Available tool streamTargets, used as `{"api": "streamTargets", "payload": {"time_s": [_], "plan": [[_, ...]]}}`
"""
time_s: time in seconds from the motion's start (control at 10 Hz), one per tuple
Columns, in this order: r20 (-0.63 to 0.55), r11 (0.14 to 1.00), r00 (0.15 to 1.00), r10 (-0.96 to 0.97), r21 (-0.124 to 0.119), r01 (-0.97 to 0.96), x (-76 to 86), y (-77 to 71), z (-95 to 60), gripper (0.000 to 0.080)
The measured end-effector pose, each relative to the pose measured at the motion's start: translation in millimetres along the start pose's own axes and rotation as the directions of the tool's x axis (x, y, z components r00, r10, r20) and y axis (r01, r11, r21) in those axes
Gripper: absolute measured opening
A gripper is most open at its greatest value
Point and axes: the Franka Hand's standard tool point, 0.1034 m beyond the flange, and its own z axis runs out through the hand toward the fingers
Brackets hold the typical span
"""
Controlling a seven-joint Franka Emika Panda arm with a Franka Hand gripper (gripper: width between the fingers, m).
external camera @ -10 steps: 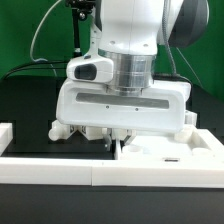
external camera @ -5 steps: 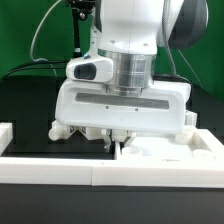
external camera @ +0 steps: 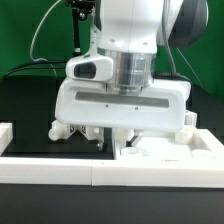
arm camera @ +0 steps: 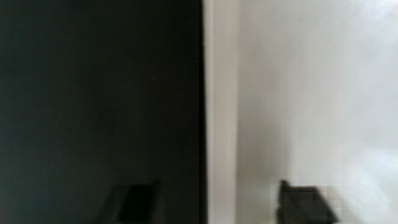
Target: Assemble one leg
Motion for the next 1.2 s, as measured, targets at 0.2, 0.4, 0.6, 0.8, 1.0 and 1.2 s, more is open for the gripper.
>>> {"api": "streamTargets", "payload": {"time_s": [0.2,0.4,0.6,0.8,1.0,1.2], "plan": [[0.034,1.0,0.999,0.01,0.019,-0.011,-24.6,-2.6,-27.1,0.0595],[0.018,0.999,0.999,-0.035,0.02,0.035,-44.2,-14.0,-55.2,0.0638],[0.18,0.999,0.983,-0.034,0.025,0.029,-50.6,-12.6,-47.5,0.0646],[0.31,1.0,0.951,-0.013,0.028,0.005,-54.7,-17.2,-47.4,0.0649],[0.474,0.995,0.878,0.064,0.039,-0.094,-91.7,-34.4,-47.9,0.0649],[0.594,0.99,0.801,0.073,0.052,-0.128,-104.4,-39.8,-54.2,0.0649]]}}
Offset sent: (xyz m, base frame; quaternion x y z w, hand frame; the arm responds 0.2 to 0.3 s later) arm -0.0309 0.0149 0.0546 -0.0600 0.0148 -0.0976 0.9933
